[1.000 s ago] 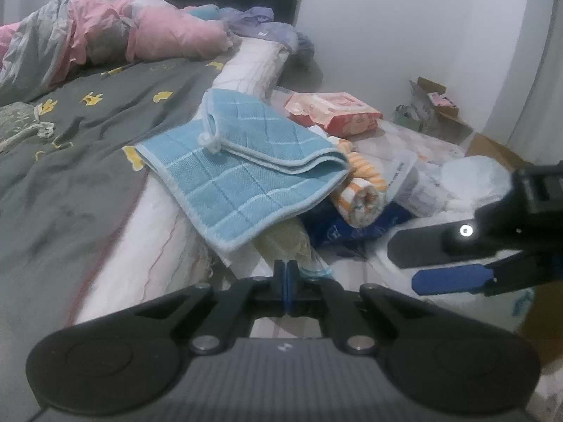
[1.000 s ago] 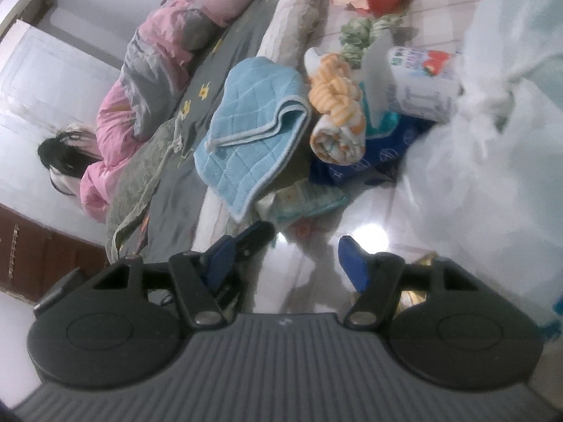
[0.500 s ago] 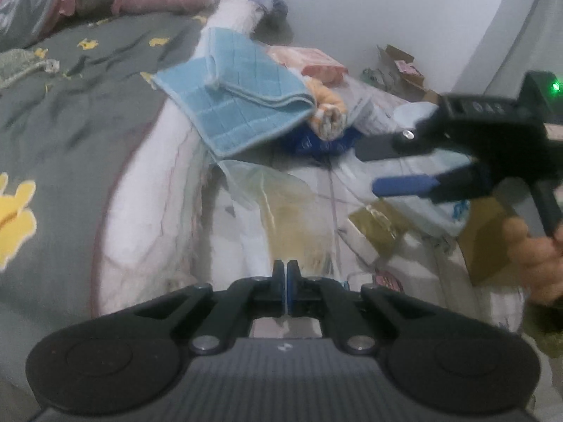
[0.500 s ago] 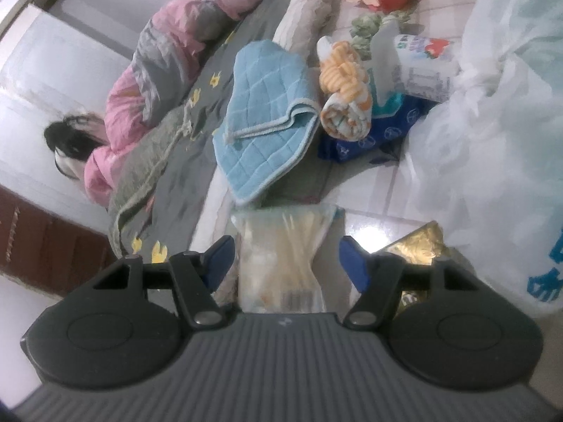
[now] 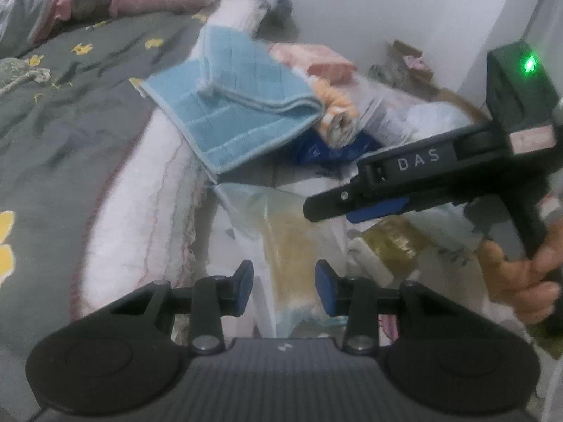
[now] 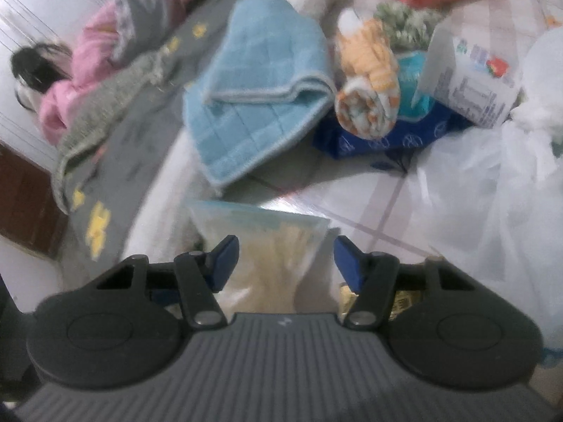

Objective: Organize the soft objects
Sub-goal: 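Grasp the clear food bag with the right gripper and lift it, then carry the food bag into the cardboard box and open the right gripper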

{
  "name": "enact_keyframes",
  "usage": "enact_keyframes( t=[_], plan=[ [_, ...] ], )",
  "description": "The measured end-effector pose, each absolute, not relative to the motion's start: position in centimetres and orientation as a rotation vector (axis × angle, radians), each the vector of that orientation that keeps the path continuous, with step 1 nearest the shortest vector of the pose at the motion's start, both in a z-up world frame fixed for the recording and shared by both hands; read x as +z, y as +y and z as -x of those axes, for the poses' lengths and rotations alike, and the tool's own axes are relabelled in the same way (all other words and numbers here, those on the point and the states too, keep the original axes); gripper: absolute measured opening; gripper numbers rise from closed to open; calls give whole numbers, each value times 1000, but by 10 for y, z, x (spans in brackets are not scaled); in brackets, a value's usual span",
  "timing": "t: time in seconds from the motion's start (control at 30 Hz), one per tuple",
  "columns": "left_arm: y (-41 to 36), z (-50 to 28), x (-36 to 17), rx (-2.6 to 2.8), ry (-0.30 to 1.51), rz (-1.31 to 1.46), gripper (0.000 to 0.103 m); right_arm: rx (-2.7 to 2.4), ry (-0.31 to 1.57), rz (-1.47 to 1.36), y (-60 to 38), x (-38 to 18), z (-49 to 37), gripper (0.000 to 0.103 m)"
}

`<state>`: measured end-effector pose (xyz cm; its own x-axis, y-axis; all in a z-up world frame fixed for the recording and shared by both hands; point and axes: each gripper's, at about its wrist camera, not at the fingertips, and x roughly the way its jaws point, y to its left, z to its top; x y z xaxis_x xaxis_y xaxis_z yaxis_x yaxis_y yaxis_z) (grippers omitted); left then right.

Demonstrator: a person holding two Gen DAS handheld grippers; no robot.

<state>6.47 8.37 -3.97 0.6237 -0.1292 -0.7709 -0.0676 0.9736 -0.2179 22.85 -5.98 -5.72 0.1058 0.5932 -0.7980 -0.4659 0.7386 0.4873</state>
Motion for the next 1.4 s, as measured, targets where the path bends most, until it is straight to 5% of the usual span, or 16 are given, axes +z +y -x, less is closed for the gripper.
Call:
enact_keyframes(
  t=[0.23, 0.47, 0.7, 0.9, 1.17, 1.4],
  plan=[
    [85, -77, -53, 2, 920, 218, 46, 817, 1344, -128, -52, -80, -241, 62],
    [87, -85, -57, -7, 914, 257, 39, 905, 1372, -187, -51, -88, -245, 62],
    [78, -76, -42, 37, 856, 196, 25, 938, 1328, -266, -48, -78, -240, 40],
    [61, -74, 2, 41, 774, 109, 24, 979, 1225, -306, -64, -41, -238, 37],
    [-5, -108, 65, -74, 624, -17, 24, 964, 969, -424, -149, 33, -254, 37],
    [-116, -172, 64, -303, 658, -96, 24, 757, 893, -530, -281, 44, -277, 38]
  ],
)
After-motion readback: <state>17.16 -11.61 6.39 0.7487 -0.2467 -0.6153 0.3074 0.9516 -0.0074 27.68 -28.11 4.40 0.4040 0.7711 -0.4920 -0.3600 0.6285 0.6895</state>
